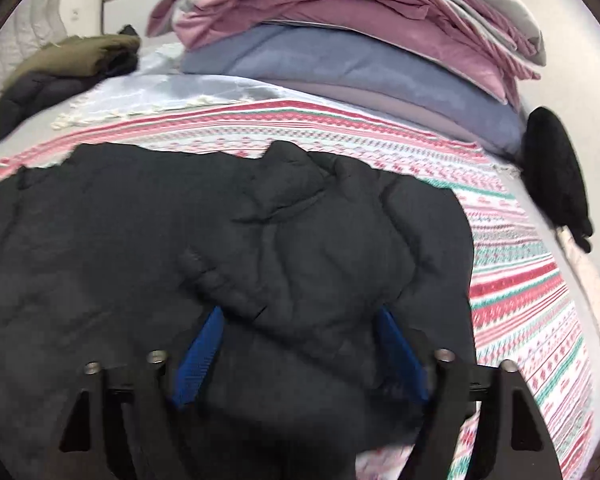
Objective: Fold large clothes
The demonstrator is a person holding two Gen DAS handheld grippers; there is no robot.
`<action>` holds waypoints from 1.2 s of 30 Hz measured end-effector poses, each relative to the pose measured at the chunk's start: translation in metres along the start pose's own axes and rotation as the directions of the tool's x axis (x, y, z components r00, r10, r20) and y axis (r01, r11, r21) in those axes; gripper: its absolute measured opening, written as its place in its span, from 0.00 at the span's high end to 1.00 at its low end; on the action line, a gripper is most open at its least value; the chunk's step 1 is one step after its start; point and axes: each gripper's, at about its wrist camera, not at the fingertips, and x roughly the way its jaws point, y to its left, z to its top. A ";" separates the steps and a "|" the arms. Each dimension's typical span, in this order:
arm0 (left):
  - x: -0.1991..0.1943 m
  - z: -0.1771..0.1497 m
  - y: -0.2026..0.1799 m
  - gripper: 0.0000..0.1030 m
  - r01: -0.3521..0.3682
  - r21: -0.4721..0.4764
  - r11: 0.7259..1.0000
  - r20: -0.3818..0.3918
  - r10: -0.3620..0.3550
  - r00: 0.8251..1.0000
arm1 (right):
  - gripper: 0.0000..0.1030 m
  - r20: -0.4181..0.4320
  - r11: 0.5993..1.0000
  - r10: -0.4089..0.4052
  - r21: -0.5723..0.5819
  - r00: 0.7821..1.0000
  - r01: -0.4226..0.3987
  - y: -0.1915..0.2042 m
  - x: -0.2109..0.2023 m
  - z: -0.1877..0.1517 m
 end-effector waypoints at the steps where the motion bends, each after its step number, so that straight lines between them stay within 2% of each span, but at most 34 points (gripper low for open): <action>1: 0.003 -0.002 -0.004 0.07 0.008 0.010 1.000 0.001 -0.008 1.000 | 0.65 0.010 1.000 -0.017 0.010 1.000 0.016 -0.002 0.000 0.003; 3: 0.009 -0.006 -0.009 0.07 0.026 0.025 0.999 -0.005 -0.026 1.000 | 0.84 0.035 0.998 -0.003 0.065 0.999 0.001 -0.018 -0.007 0.007; 4: 0.011 -0.008 -0.010 0.07 0.029 0.029 0.999 -0.007 -0.029 1.000 | 0.87 0.048 0.995 0.017 0.095 0.999 -0.021 -0.027 -0.013 0.008; 6: 0.014 -0.011 -0.011 0.07 0.037 0.039 0.999 -0.010 -0.036 0.999 | 0.89 0.093 0.987 0.022 0.154 0.995 -0.036 -0.054 -0.030 0.008; 9: 0.014 -0.015 -0.011 0.07 0.042 0.052 0.998 -0.013 -0.041 0.999 | 0.90 0.147 0.978 -0.022 0.210 0.989 -0.009 -0.109 -0.057 -0.001; 13: 0.011 -0.016 -0.011 0.07 0.048 0.053 0.997 -0.009 -0.048 0.999 | 0.90 0.129 0.951 -0.008 0.309 0.992 -0.033 -0.179 -0.068 -0.029; 15: 0.010 -0.016 -0.013 0.07 0.057 0.049 0.997 -0.004 -0.057 0.998 | 0.88 0.090 0.928 -0.003 0.371 0.996 -0.030 -0.220 -0.063 -0.053; 17: 0.007 -0.017 -0.015 0.07 0.062 0.049 0.997 0.019 -0.063 0.998 | 0.80 0.060 0.902 0.025 0.430 0.998 -0.048 -0.252 -0.060 -0.076; 19: 0.001 -0.019 -0.018 0.07 0.055 0.063 0.996 0.058 -0.059 0.997 | 0.66 0.050 0.857 0.079 0.507 0.996 -0.093 -0.281 -0.055 -0.099; 20: -0.001 -0.020 -0.019 0.07 0.059 0.073 0.996 0.080 -0.065 0.995 | 0.64 0.067 0.818 0.126 0.558 0.990 -0.142 -0.297 -0.054 -0.112; 21: -0.003 -0.021 -0.021 0.07 0.064 0.084 0.994 0.094 -0.072 0.993 | 0.58 0.094 0.770 0.168 0.609 0.981 -0.191 -0.313 -0.052 -0.124; 22: -0.003 -0.023 -0.024 0.07 0.068 0.096 0.993 0.096 -0.077 0.992 | 0.40 0.111 0.742 0.184 0.636 0.977 -0.212 -0.321 -0.051 -0.131; 24: -0.001 -0.024 -0.030 0.07 0.078 0.113 0.991 0.077 -0.087 0.993 | 0.18 0.166 0.671 0.197 0.695 0.966 -0.256 -0.338 -0.047 -0.145; 26: 0.004 -0.024 -0.035 0.07 0.108 0.129 0.986 0.038 -0.114 0.993 | 0.18 0.180 0.643 0.215 0.714 0.960 -0.278 -0.341 -0.039 -0.148; 28: 0.008 -0.024 -0.040 0.07 0.140 0.137 0.981 0.004 -0.142 0.990 | 0.18 0.154 0.638 0.233 0.721 0.960 -0.270 -0.337 -0.023 -0.145; 31: 0.012 -0.022 -0.047 0.07 0.131 0.152 0.980 0.003 -0.133 0.991 | 0.18 0.070 0.676 0.206 0.711 0.976 -0.194 -0.328 0.011 -0.133; 32: 0.013 -0.021 -0.049 0.07 0.124 0.158 0.980 0.008 -0.127 0.992 | 0.20 0.041 0.693 0.179 0.704 0.983 -0.156 -0.323 0.017 -0.130; 34: 0.014 -0.021 -0.051 0.07 0.124 0.164 0.979 0.013 -0.128 0.992 | 0.54 -0.008 0.749 0.088 0.660 0.996 -0.061 -0.312 0.021 -0.122; 35: 0.016 -0.021 -0.051 0.07 0.133 0.166 0.977 0.014 -0.138 0.990 | 0.92 -0.020 0.776 0.074 0.630 0.997 -0.045 -0.306 0.021 -0.116; 36: 0.018 -0.021 -0.051 0.07 0.137 0.166 0.977 0.014 -0.141 0.990 | 0.95 -0.010 0.803 0.075 0.594 0.997 -0.054 -0.300 0.018 -0.110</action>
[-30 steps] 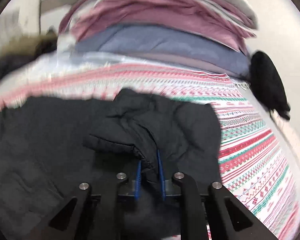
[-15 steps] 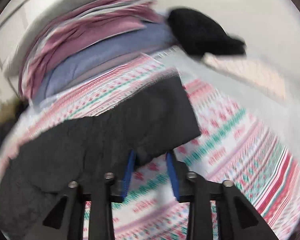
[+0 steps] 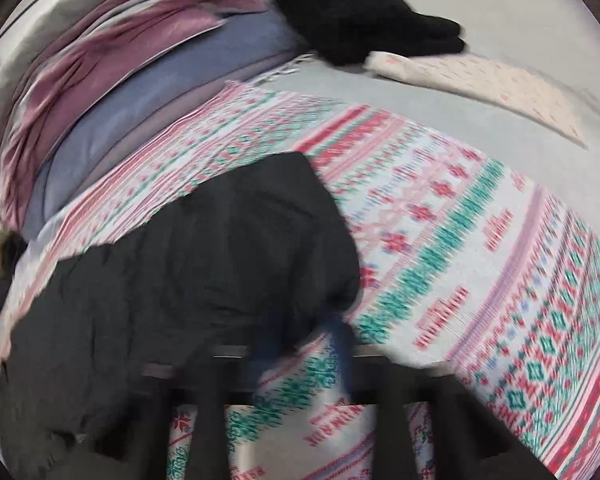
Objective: Fold large clothes
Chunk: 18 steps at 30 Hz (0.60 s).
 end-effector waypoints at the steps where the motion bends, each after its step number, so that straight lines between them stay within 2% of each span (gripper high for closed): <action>1: 0.004 -0.001 0.001 0.07 -0.006 0.002 1.000 -0.003 0.006 1.000 | 0.95 0.049 0.998 -0.030 -0.046 0.998 0.032 0.004 -0.007 0.000; 2: 0.008 -0.002 0.003 0.07 -0.017 0.010 1.000 -0.013 0.017 1.000 | 0.96 0.087 0.993 -0.074 -0.081 0.993 0.081 0.005 -0.011 -0.001; 4: 0.017 -0.004 0.007 0.07 -0.039 0.023 0.999 -0.027 0.040 0.999 | 0.96 0.066 0.967 -0.225 -0.107 0.972 0.231 -0.007 -0.001 -0.005; 7: 0.032 -0.009 0.015 0.07 -0.052 0.032 0.998 -0.068 0.055 0.996 | 0.96 0.046 0.967 -0.249 -0.053 0.967 0.251 -0.024 -0.003 -0.013; 9: 0.031 -0.007 0.018 0.07 -0.037 0.020 0.999 -0.069 0.038 0.997 | 0.88 0.046 0.968 -0.240 -0.064 0.970 0.243 -0.025 -0.014 -0.017; 10: 0.028 -0.005 0.020 0.07 -0.034 0.013 0.999 -0.069 0.035 0.997 | 0.85 0.040 0.974 -0.217 -0.050 0.975 0.219 -0.028 -0.020 -0.017; 11: 0.026 -0.003 0.021 0.07 -0.033 0.009 0.999 -0.070 0.034 0.997 | 0.79 0.032 0.983 -0.182 -0.022 0.983 0.183 -0.032 -0.026 -0.016; 12: 0.021 -0.001 0.023 0.07 -0.025 -0.001 1.000 -0.064 0.025 0.998 | 0.66 0.026 0.992 -0.127 0.020 0.992 0.126 -0.036 -0.033 -0.014; 13: 0.017 0.002 0.025 0.07 -0.017 -0.013 1.000 -0.056 0.016 0.998 | 0.59 0.030 0.996 -0.070 0.059 0.997 0.068 -0.041 -0.039 -0.009; 15: 0.005 0.010 0.030 0.07 0.009 -0.058 0.998 -0.040 -0.012 0.999 | 0.15 0.053 0.990 0.036 0.132 0.998 -0.043 -0.047 -0.054 -0.003; 16: 0.000 0.014 0.032 0.07 0.029 -0.077 0.997 -0.032 -0.032 0.999 | 0.12 0.077 0.979 0.096 0.173 0.992 -0.108 -0.050 -0.063 -0.004; 18: -0.012 0.026 0.034 0.07 0.052 -0.111 0.993 -0.016 -0.054 0.998 | 0.11 0.078 0.959 0.170 0.217 0.982 -0.183 -0.051 -0.067 -0.004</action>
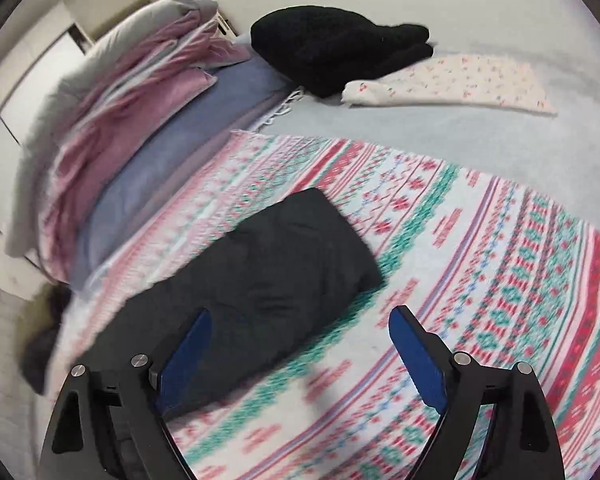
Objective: Fold large clothes
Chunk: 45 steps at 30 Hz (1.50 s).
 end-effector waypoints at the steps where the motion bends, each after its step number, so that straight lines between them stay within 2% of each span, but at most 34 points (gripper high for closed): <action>1: -0.005 0.005 -0.003 0.07 0.002 -0.006 1.000 0.011 -0.002 1.000 | 0.11 -0.031 0.999 0.026 0.029 0.999 -0.026 0.003 0.003 -0.001; 4: -0.020 0.021 -0.013 0.07 -0.013 -0.016 1.000 0.061 0.014 0.998 | 0.11 -0.100 0.997 0.042 0.071 0.994 -0.035 0.009 0.014 -0.014; 7: -0.018 0.034 -0.019 0.07 -0.036 -0.049 0.998 0.086 0.040 0.995 | 0.11 -0.191 0.992 0.084 0.104 0.978 -0.064 0.014 0.043 -0.023; 8: -0.015 0.037 -0.020 0.07 -0.031 -0.063 0.998 0.090 0.036 0.995 | 0.10 -0.180 0.994 0.074 0.098 0.981 -0.057 0.017 0.051 -0.027; 9: -0.009 0.040 -0.019 0.07 -0.034 -0.085 0.996 0.088 0.041 0.995 | 0.10 -0.126 0.997 0.050 0.068 0.991 -0.042 0.022 0.053 -0.028; 13: 0.020 0.046 -0.009 0.07 -0.118 -0.178 0.977 0.078 0.133 0.988 | 0.14 -0.048 0.999 -0.029 0.039 0.998 0.031 0.035 0.068 -0.021; 14: 0.024 0.047 -0.007 0.07 -0.140 -0.188 0.972 0.088 0.159 0.983 | 0.29 -0.037 0.999 -0.033 0.041 0.999 0.035 0.037 0.071 -0.019; 15: 0.030 0.048 -0.005 0.07 -0.167 -0.197 0.966 0.098 0.189 0.977 | 0.58 -0.036 0.998 -0.036 0.043 0.999 0.038 0.038 0.074 -0.016; 17: 0.039 0.047 0.000 0.07 -0.179 -0.209 0.961 0.099 0.202 0.974 | 0.91 -0.086 0.997 -0.051 0.050 0.995 0.056 0.044 0.080 -0.010; 18: 0.043 0.048 0.000 0.07 -0.171 -0.203 0.964 0.091 0.193 0.977 | 0.92 -0.083 0.997 -0.049 0.048 0.995 0.053 0.047 0.078 -0.005; 21: 0.047 0.053 -0.003 0.07 -0.157 -0.151 0.976 0.067 0.169 0.983 | 0.94 0.054 0.996 -0.044 -0.079 0.998 0.049 0.077 0.044 0.005; 24: 0.038 0.062 -0.008 0.07 -0.114 -0.113 0.987 0.076 0.123 0.989 | 0.95 0.160 0.978 -0.020 -0.203 0.987 0.053 0.114 0.007 0.013; 26: 0.033 0.072 -0.011 0.07 -0.073 -0.101 0.992 0.073 0.080 0.994 | 0.95 0.196 0.965 0.015 -0.259 0.980 0.037 0.139 -0.015 0.015; 30: 0.029 0.078 -0.017 0.07 0.021 -0.074 0.997 0.073 -0.016 0.997 | 0.95 0.232 0.915 0.102 -0.403 0.967 0.000 0.202 -0.054 0.011; 35: 0.025 0.078 -0.021 0.07 0.094 -0.034 0.995 0.069 -0.092 0.993 | 0.95 0.205 0.805 0.249 -0.587 0.947 -0.085 0.295 -0.088 -0.023; 39: 0.020 0.077 -0.018 0.07 0.188 -0.042 0.981 0.100 -0.183 0.978 | 0.94 0.097 0.700 0.355 -0.687 0.930 -0.196 0.359 -0.093 -0.067; 42: 0.021 0.075 -0.019 0.07 0.229 -0.035 0.973 0.108 -0.224 0.969 | 0.94 0.002 0.623 0.398 -0.734 0.917 -0.269 0.392 -0.085 -0.106; 45: 0.024 0.073 -0.020 0.07 0.241 -0.019 0.970 0.101 -0.238 0.966 | 0.94 -0.098 0.552 0.402 -0.767 0.910 -0.326 0.421 -0.067 -0.150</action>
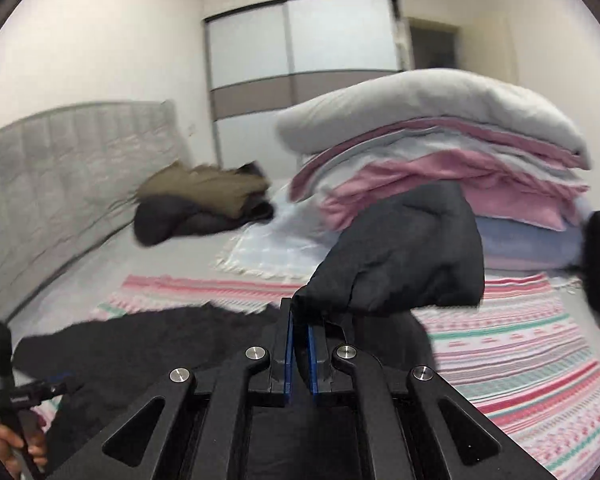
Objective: Fold large clothes
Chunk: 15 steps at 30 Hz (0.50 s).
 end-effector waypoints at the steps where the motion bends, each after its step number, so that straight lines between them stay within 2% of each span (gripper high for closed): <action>1: 0.002 -0.001 0.000 0.07 0.001 0.002 1.000 -0.004 -0.001 1.000 | 0.94 -0.027 1.000 0.023 -0.013 0.999 -0.023 0.011 0.012 -0.007; 5: 0.013 -0.007 0.003 0.07 -0.002 -0.002 1.000 -0.033 0.002 0.999 | 0.94 -0.142 0.996 0.079 -0.040 0.987 -0.085 0.045 0.059 -0.042; 8: 0.019 -0.010 0.004 0.07 -0.011 -0.001 1.000 -0.050 0.010 0.999 | 0.93 -0.233 0.990 0.134 -0.011 0.963 -0.140 0.055 0.088 -0.075; 10: 0.024 -0.013 0.002 0.07 -0.010 0.004 1.000 -0.065 0.011 0.998 | 0.85 -0.275 0.983 0.179 0.016 0.945 -0.182 0.059 0.102 -0.091; 12: 0.028 -0.016 0.001 0.07 -0.008 0.006 1.000 -0.079 0.008 0.997 | 0.58 -0.305 0.971 0.237 0.076 0.922 -0.225 0.056 0.111 -0.105; 13: 0.030 -0.016 0.000 0.07 -0.005 0.010 1.000 -0.089 0.006 0.996 | 0.54 -0.291 0.968 0.248 0.098 0.924 -0.229 0.052 0.109 -0.108; 14: 0.033 -0.016 -0.001 0.07 -0.007 0.015 1.000 -0.095 0.009 0.995 | 0.42 -0.272 0.965 0.257 0.116 0.927 -0.234 0.046 0.104 -0.109; 15: 0.036 -0.014 -0.002 0.07 -0.014 0.023 1.000 -0.101 0.016 0.995 | 0.34 -0.240 0.962 0.263 0.143 0.934 -0.234 0.037 0.097 -0.108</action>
